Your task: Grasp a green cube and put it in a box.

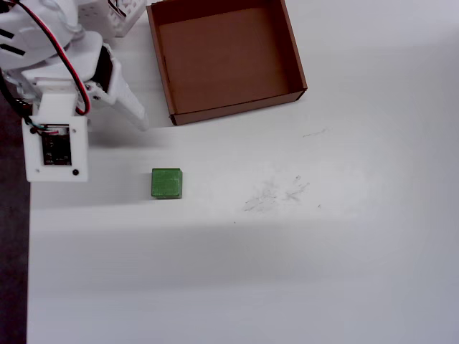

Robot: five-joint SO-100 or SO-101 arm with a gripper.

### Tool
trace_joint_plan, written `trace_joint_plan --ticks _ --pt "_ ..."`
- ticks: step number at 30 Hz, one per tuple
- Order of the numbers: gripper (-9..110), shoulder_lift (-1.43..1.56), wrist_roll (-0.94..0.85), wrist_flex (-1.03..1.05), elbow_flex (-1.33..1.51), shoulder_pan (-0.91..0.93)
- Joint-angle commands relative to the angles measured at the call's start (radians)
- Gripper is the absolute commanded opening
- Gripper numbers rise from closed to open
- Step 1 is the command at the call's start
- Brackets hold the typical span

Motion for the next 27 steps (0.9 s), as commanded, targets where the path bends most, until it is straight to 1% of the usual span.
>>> trace_joint_plan --ticks 1,4,10,23,27 --pt "34 -0.095 0.017 -0.055 -0.121 -0.029" --pt "36 -0.175 0.06 -0.084 -0.183 -0.044" --pt "36 -0.325 0.117 -0.135 -0.267 -0.069" --pt "35 -0.584 0.158 -0.264 -0.314 -0.115" --pt "35 -0.629 0.167 -0.273 -0.336 -0.13"
